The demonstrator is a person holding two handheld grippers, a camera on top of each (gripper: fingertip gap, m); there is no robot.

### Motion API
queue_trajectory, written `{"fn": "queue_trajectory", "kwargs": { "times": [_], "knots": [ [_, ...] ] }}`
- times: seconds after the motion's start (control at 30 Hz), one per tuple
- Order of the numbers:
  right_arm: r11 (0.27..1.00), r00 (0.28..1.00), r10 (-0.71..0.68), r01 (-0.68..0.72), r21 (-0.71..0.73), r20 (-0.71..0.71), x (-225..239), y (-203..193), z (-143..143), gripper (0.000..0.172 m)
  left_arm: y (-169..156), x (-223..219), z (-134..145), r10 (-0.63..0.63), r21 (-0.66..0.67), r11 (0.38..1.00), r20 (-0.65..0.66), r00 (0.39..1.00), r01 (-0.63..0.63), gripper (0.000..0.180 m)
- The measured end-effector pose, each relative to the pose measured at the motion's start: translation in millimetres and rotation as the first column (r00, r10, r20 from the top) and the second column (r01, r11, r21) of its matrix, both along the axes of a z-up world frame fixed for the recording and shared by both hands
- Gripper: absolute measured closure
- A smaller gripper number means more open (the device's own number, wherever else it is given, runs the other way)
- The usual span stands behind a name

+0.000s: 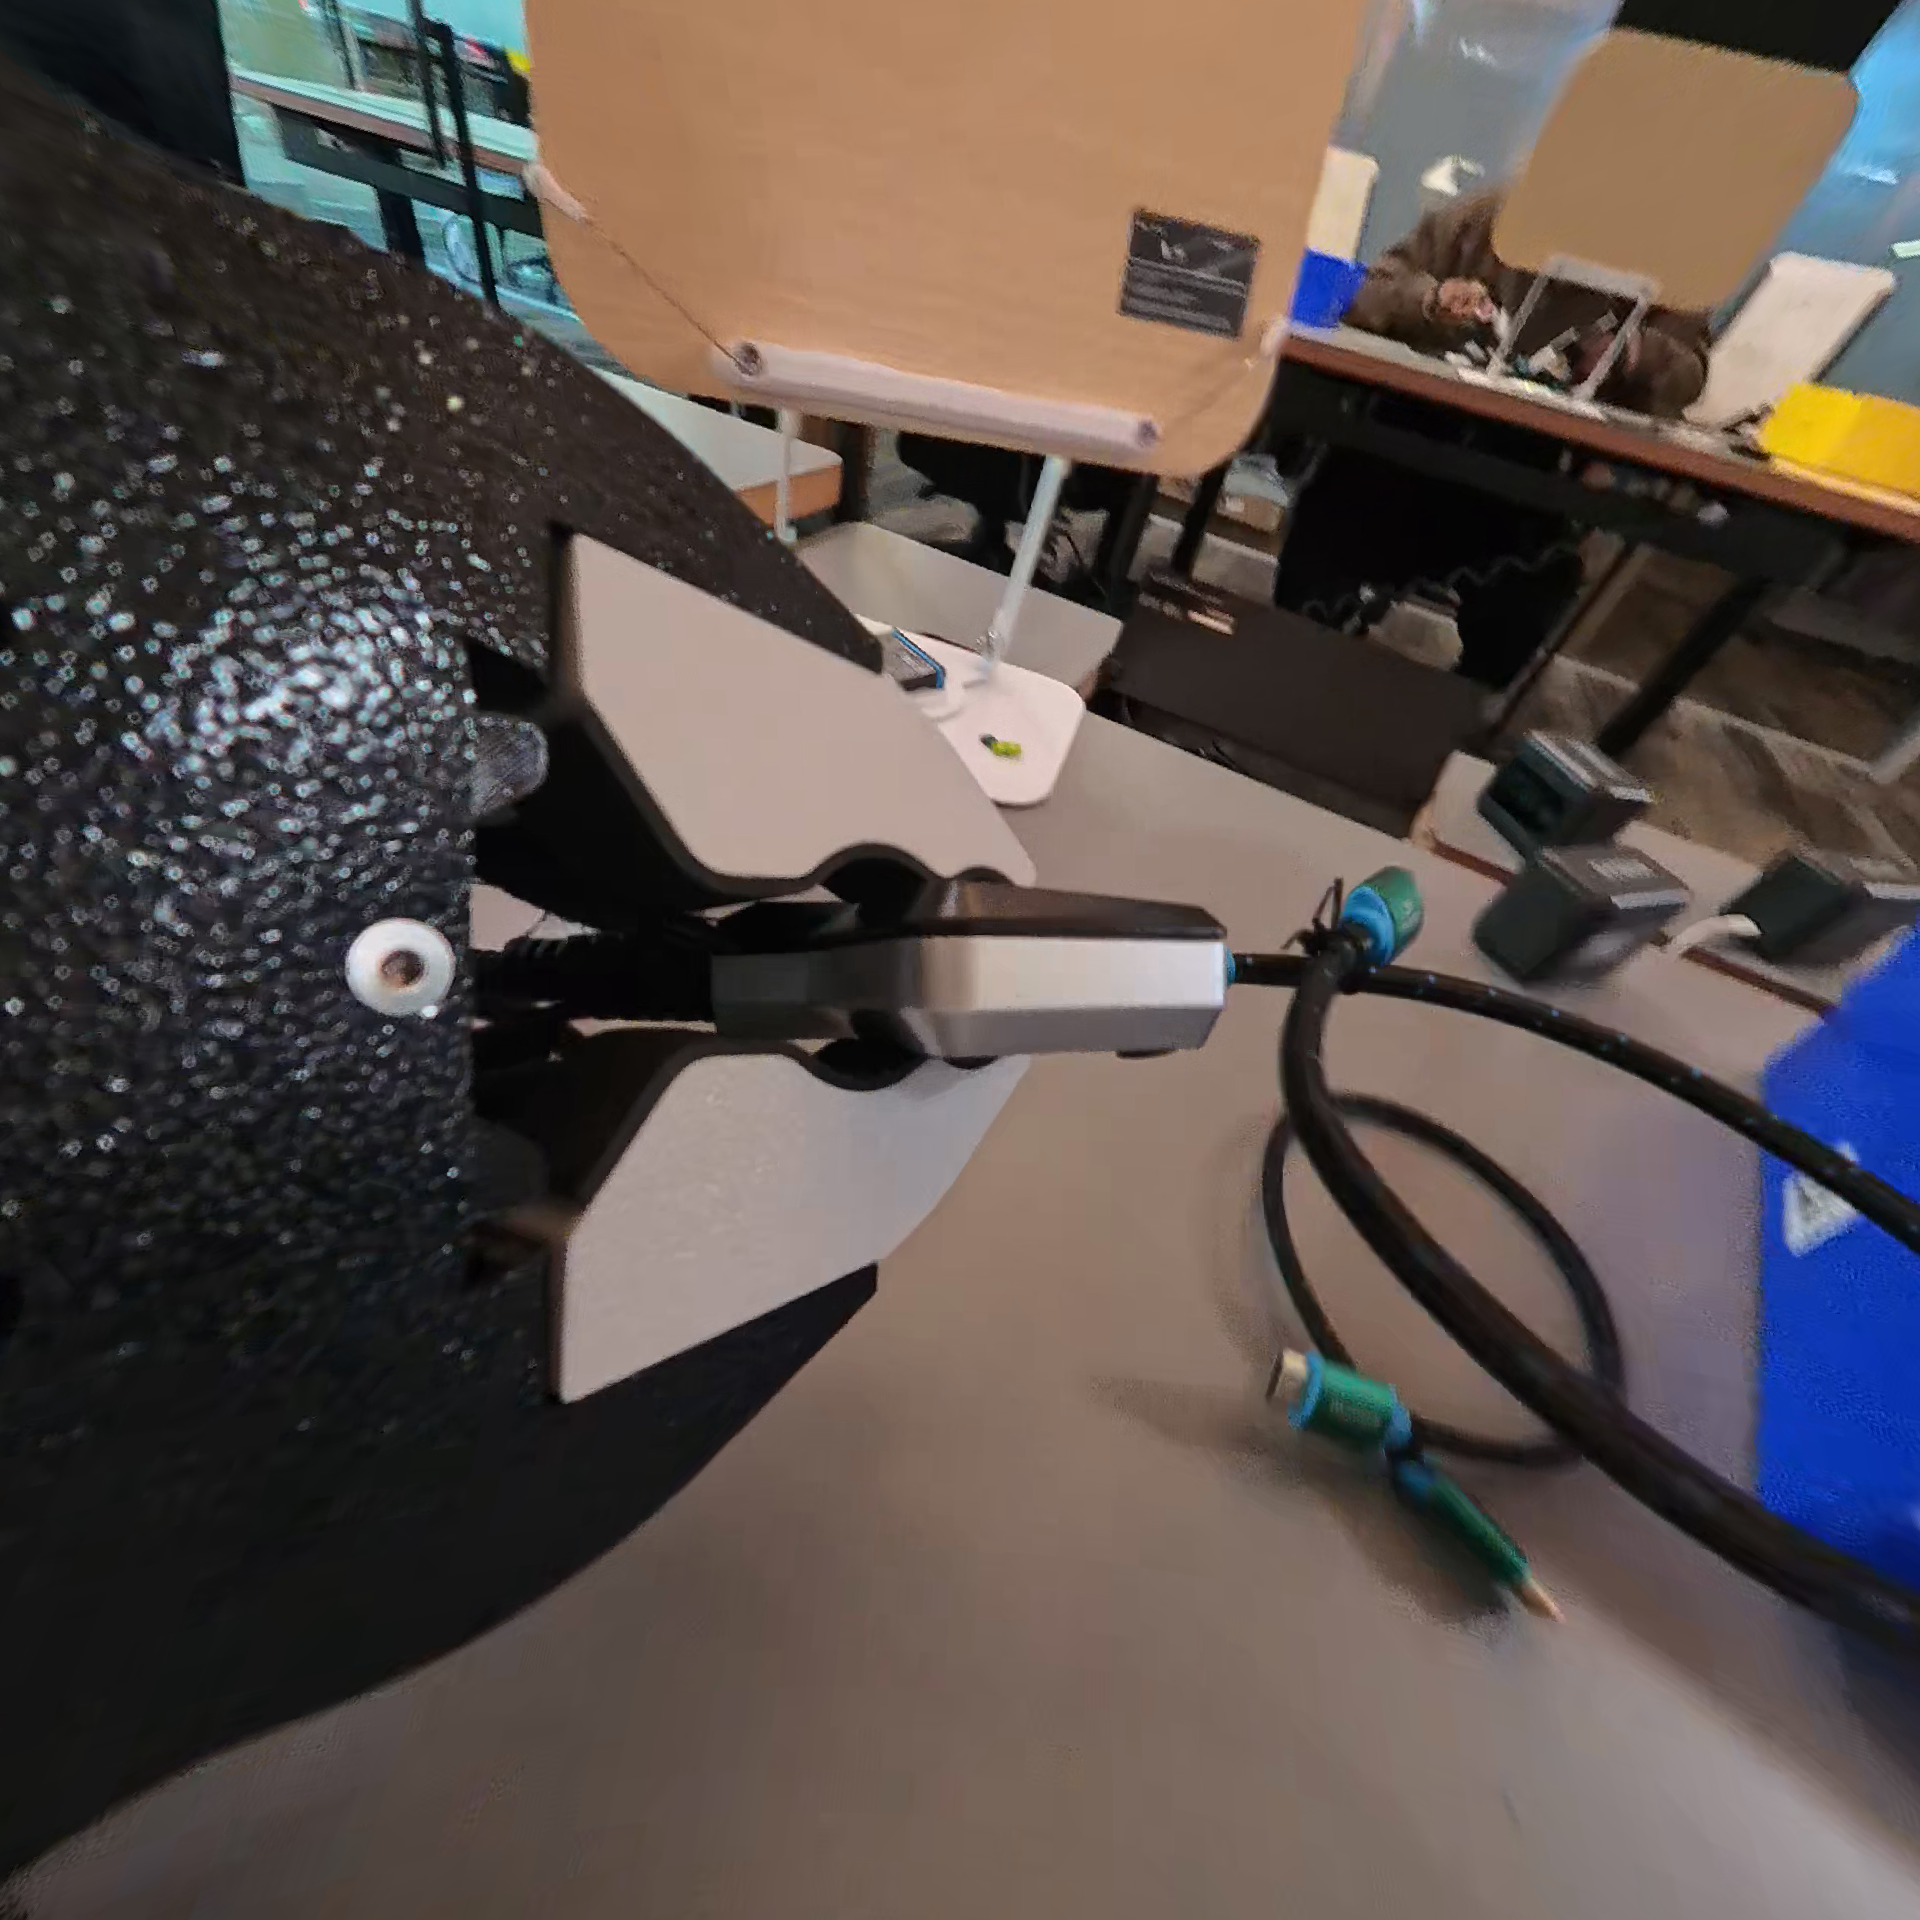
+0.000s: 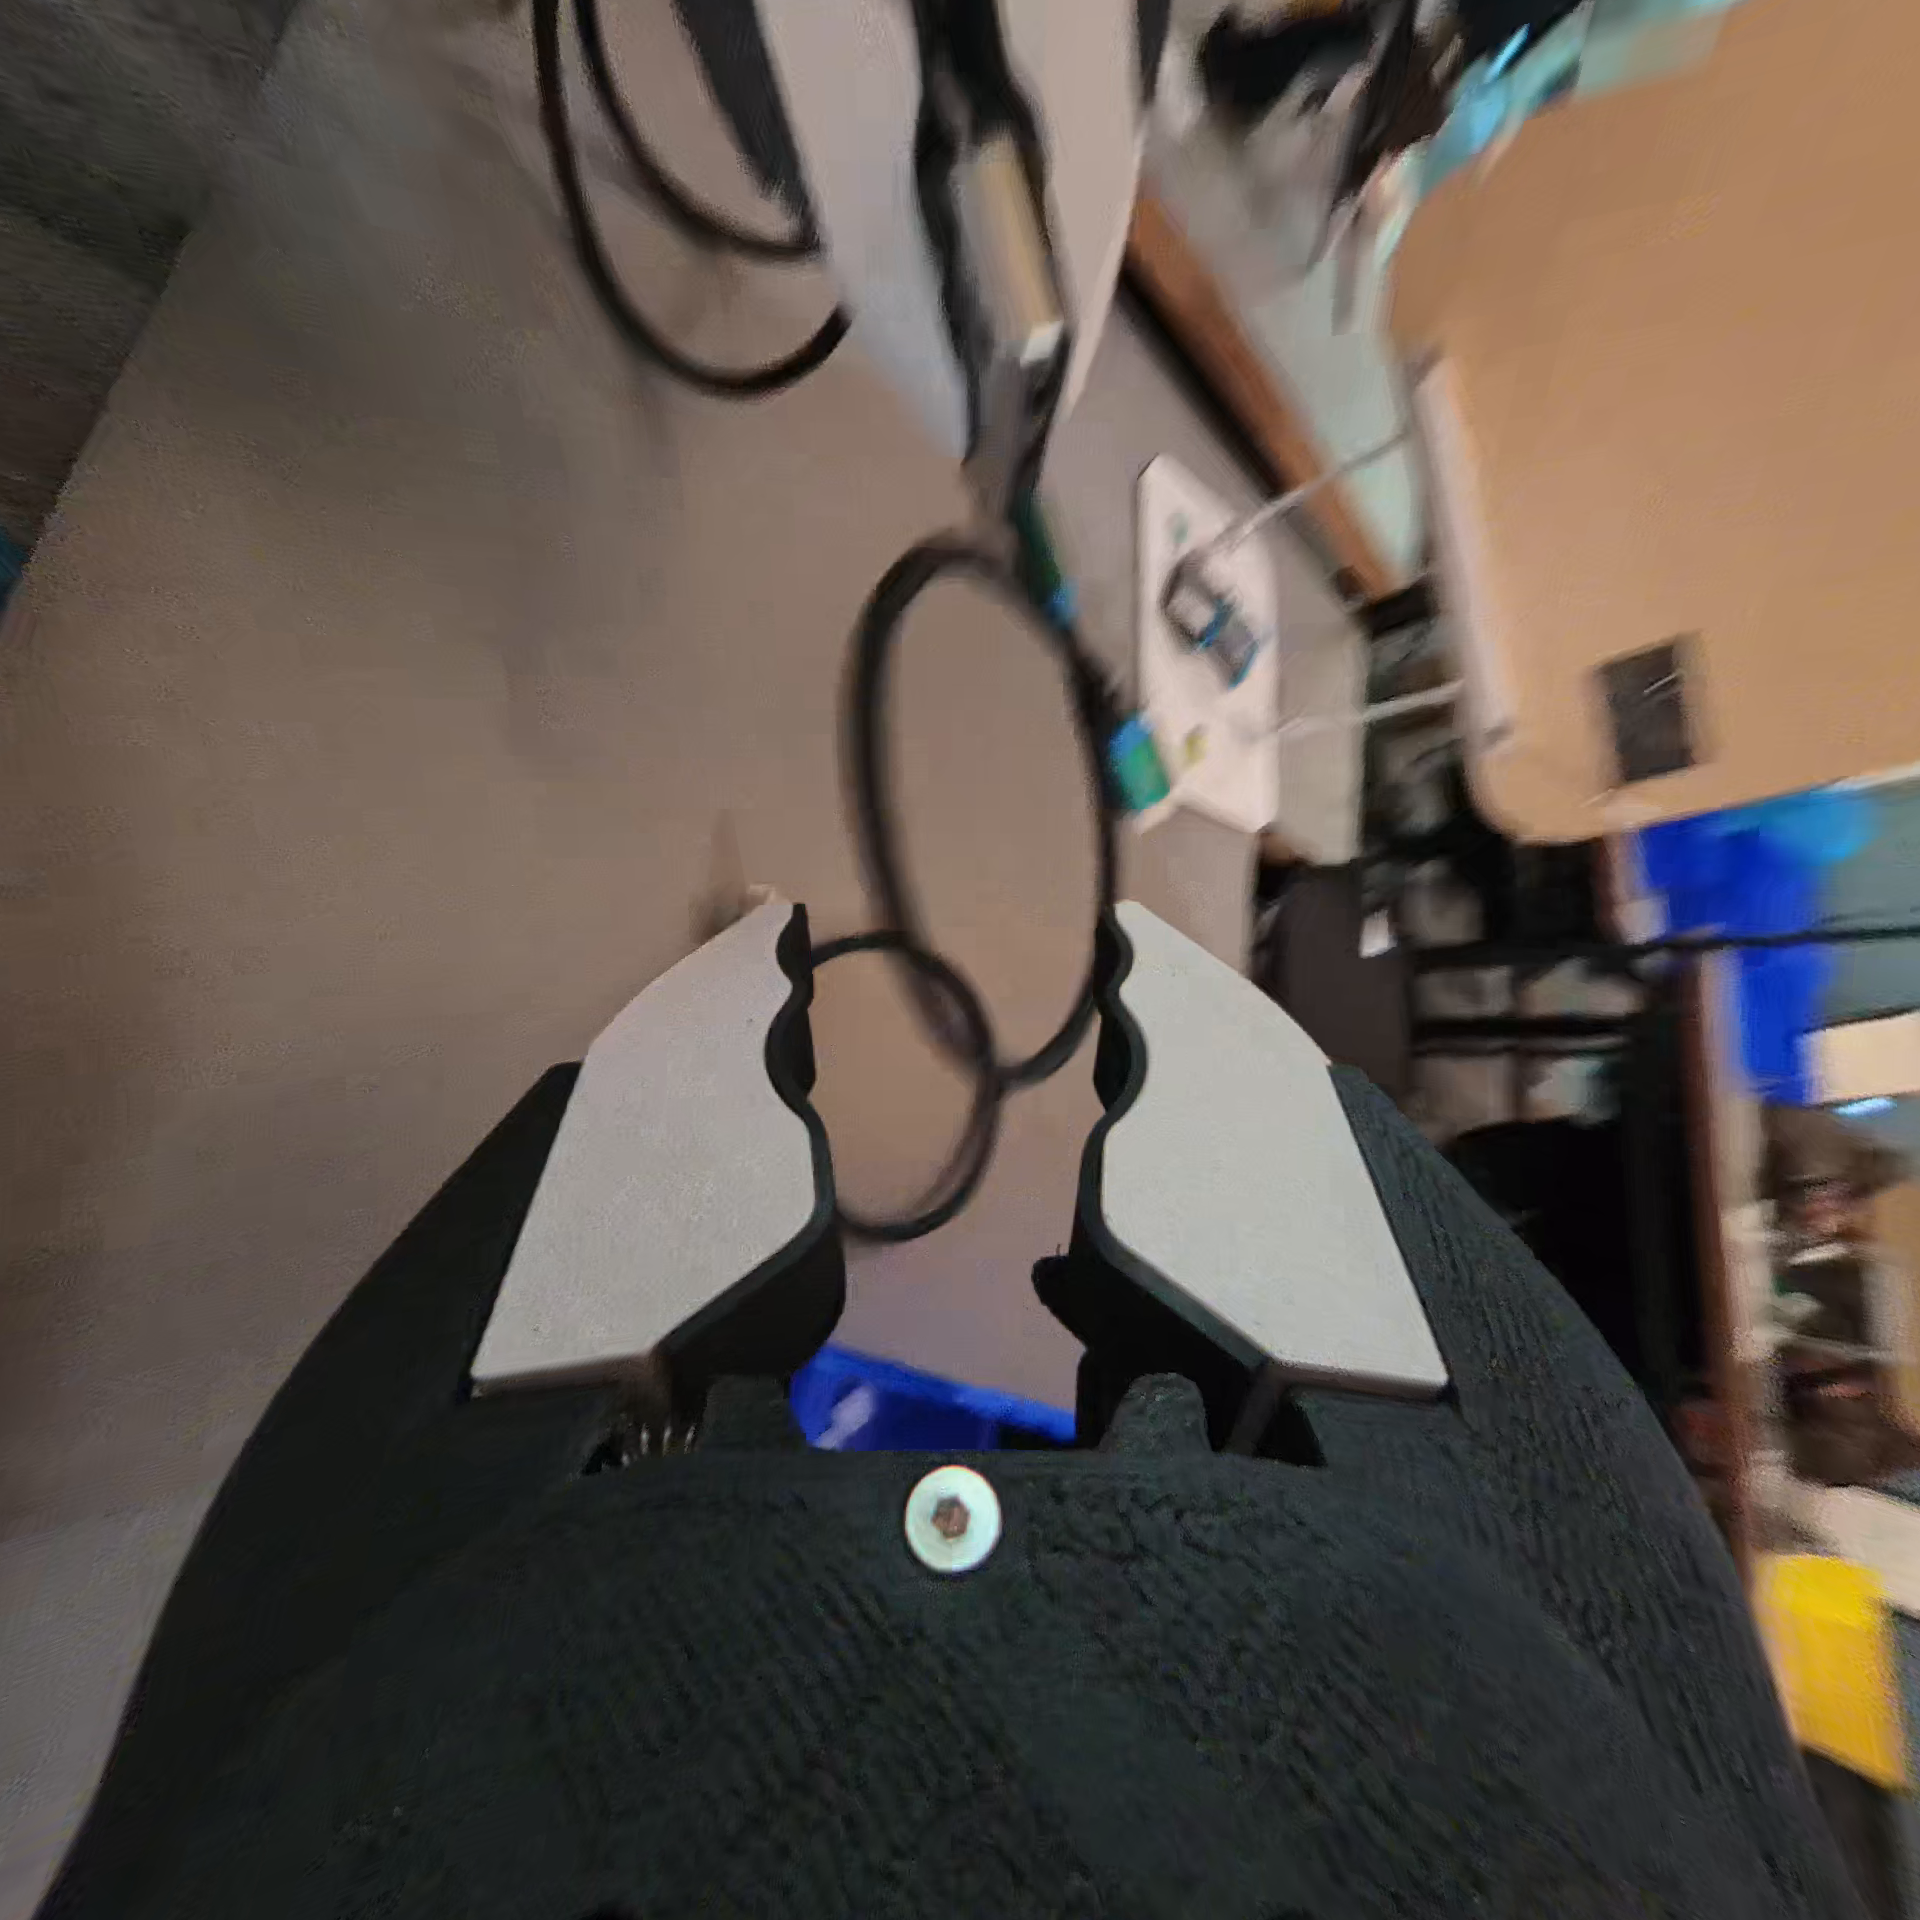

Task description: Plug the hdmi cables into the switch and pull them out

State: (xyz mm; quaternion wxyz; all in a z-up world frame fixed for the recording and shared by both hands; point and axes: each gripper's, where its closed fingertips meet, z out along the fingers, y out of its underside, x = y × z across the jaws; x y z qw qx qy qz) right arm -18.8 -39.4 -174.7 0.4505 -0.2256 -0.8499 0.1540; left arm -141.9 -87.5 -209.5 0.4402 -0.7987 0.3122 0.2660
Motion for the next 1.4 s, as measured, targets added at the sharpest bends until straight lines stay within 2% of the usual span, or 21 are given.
{"fn": "queue_trajectory", "kwargs": {
  "times": [0.03, 0.13, 0.2, 0.47, 0.7, 0.8, 0.87, 0.93, 1.0, 1.07, 1.13, 1.2, 1.27, 1.33, 1.4],
  "knots": [
    [0.999, 0.998, 0.047, -0.046, 0.024, -0.037, -3, -11, 7, 0.118, 0, 6, 0, -0.010, -0.022, 1.000, -0.007, 1.000, 0.010, 0.159],
    [0.986, 0.980, 0.167, -0.165, 0.027, -0.105, -14, -39, 21, 0.119, 1, 22, -2, -0.043, -0.068, 0.997, -0.011, 0.999, 0.043, 0.158],
    [0.974, 0.967, 0.219, -0.223, -0.021, -0.132, -23, -51, 26, 0.118, 3, 27, -4, -0.042, -0.092, 0.995, -0.030, 0.999, 0.039, 0.158],
    [0.953, 0.956, 0.294, -0.295, -0.071, -0.014, -48, -53, -14, 0.122, 11, 42, -11, -0.014, -0.174, 0.985, -0.122, 0.992, -0.007, 0.158],
    [0.939, 0.938, 0.343, -0.344, -0.014, -0.039, -51, -56, -22, 0.151, 17, 58, -13, -0.046, -0.201, 0.979, -0.121, 0.992, 0.021, 0.158],
    [0.941, 0.940, 0.334, -0.337, -0.042, -0.071, -53, -52, -14, 0.153, 23, 57, -3, -0.028, -0.128, 0.992, -0.095, 0.995, 0.016, 0.157],
    [0.934, 0.937, 0.342, -0.347, -0.087, -0.075, -52, -46, -12, 0.153, 29, 53, 13, 0.026, -0.027, 0.999, -0.083, 0.996, -0.028, 0.128],
    [0.935, 0.945, 0.319, -0.326, -0.137, -0.073, -53, -33, -11, 0.153, 30, 46, 35, 0.074, 0.083, 0.994, -0.087, 0.993, -0.067, 0.107],
    [0.943, 0.956, 0.279, -0.290, -0.165, -0.086, -57, -18, -10, 0.153, 28, 49, 60, 0.064, 0.216, 0.975, -0.050, 0.997, -0.052, 0.101],
    [0.951, 0.965, 0.240, -0.255, -0.177, -0.102, -61, -3, -9, 0.153, 22, 54, 84, 0.040, 0.338, 0.940, -0.005, 0.999, -0.036, 0.107],
    [0.957, 0.970, 0.205, -0.227, -0.178, -0.134, -64, 9, -6, 0.153, 15, 67, 97, -0.043, 0.403, 0.915, 0.057, 0.997, 0.017, 0.113],
    [0.962, 0.969, 0.172, -0.204, -0.179, -0.180, -68, 18, 0, 0.153, 12, 90, 95, -0.191, 0.406, 0.908, 0.178, 0.965, 0.105, 0.117],
    [0.963, 0.963, 0.152, -0.196, -0.186, -0.224, -69, 24, 8, 0.153, 9, 116, 82, -0.324, 0.372, 0.906, 0.310, 0.894, 0.200, 0.121],
    [0.958, 0.955, 0.141, -0.197, -0.206, -0.260, -68, 29, 15, 0.153, 12, 129, 66, -0.366, 0.347, 0.910, 0.412, 0.835, 0.228, 0.131],
    [0.947, 0.947, 0.141, -0.214, -0.241, -0.288, -64, 32, 22, 0.153, 25, 124, 54, -0.317, 0.352, 0.925, 0.502, 0.805, 0.145, 0.141]
  ]
}}
